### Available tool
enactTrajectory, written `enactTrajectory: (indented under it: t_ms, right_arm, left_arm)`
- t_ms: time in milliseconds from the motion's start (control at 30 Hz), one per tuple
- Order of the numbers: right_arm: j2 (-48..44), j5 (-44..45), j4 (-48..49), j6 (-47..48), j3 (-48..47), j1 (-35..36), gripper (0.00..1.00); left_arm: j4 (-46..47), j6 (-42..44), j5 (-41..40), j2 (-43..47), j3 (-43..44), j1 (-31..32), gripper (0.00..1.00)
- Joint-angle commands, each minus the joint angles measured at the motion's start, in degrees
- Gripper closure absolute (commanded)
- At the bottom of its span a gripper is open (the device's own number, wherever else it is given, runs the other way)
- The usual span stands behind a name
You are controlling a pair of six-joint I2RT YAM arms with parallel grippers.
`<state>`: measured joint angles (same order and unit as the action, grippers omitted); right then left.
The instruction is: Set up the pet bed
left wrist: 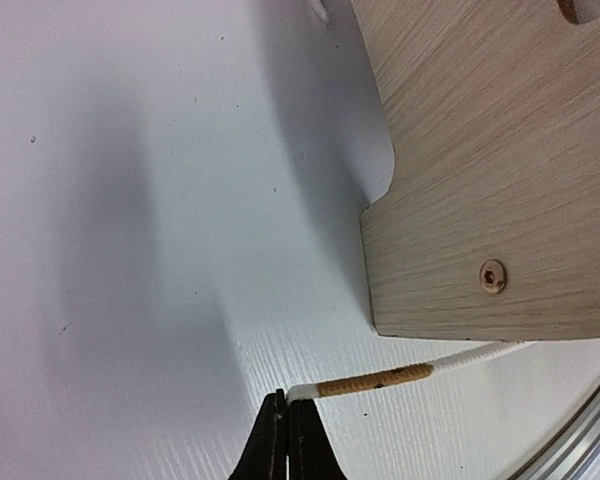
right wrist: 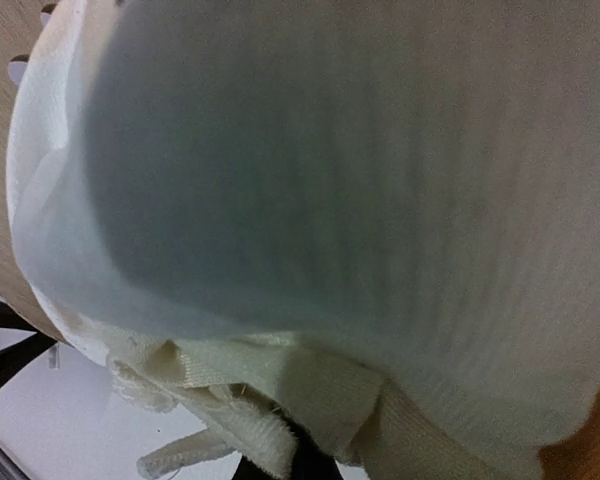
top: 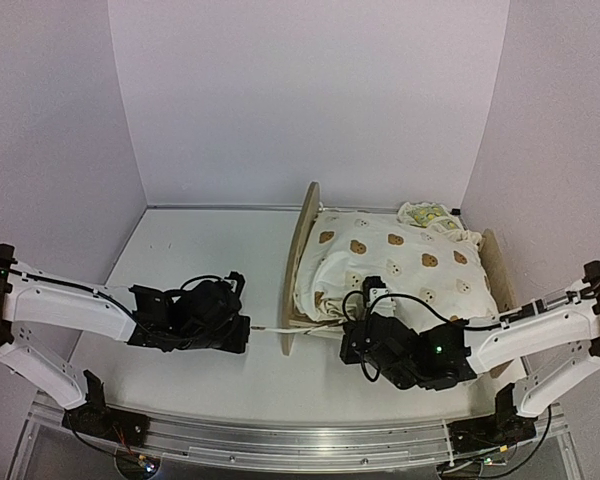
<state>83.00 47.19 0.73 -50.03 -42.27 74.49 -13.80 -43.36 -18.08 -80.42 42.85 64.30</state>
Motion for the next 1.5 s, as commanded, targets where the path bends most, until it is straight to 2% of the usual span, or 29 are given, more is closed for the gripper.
enactTrajectory:
  t_ms: [0, 233, 367, 433, 667, 867, 967, 1133, 1367, 1467]
  right_arm:
    - [5.6, -5.7, -15.6, -2.8, -2.0, -1.6, 1.00]
    - [6.5, -3.3, -23.9, -0.5, -12.2, 2.7, 1.00]
    - [12.6, 0.0, -35.6, 1.8, -21.8, 4.7, 1.00]
    - [15.1, 0.8, -38.3, 0.7, -24.6, 5.0, 1.00]
    - [18.3, 2.9, -37.6, -13.2, -17.6, 5.0, 1.00]
    - [18.6, 9.2, -36.4, -27.1, -9.6, 4.9, 1.00]
    - [19.8, 12.0, -34.9, -27.2, -8.5, 4.7, 1.00]
    - [20.4, 14.7, -34.4, -23.9, -12.2, 4.7, 1.00]
    - [14.6, 18.7, -34.3, -22.3, -12.5, 4.7, 0.99]
    - [12.4, 18.7, -34.3, -21.5, -11.7, 4.7, 0.98]
  left_arm:
    - [-12.0, 0.7, -9.1, -1.6, -1.1, -3.0, 1.00]
    - [-10.2, 1.9, -8.1, -0.3, -1.5, -2.9, 1.00]
    - [-8.5, 2.4, -7.5, 0.4, -2.7, -3.0, 1.00]
    - [-8.3, 2.6, -7.4, 0.4, -2.9, -3.0, 1.00]
    - [-8.2, 3.0, -8.3, 1.4, -3.4, -3.0, 1.00]
    - [-9.7, 2.8, -9.7, 0.8, -2.2, -3.0, 1.00]
    - [-9.9, 2.5, -10.5, 1.1, -2.2, -3.0, 1.00]
    - [-12.1, 0.1, -13.3, 4.0, -2.5, -3.0, 1.00]
    - [-19.6, -2.7, -18.8, 15.2, -2.8, -3.2, 1.00]
    - [-20.9, -3.1, -19.1, 16.7, -2.6, -3.4, 1.00]
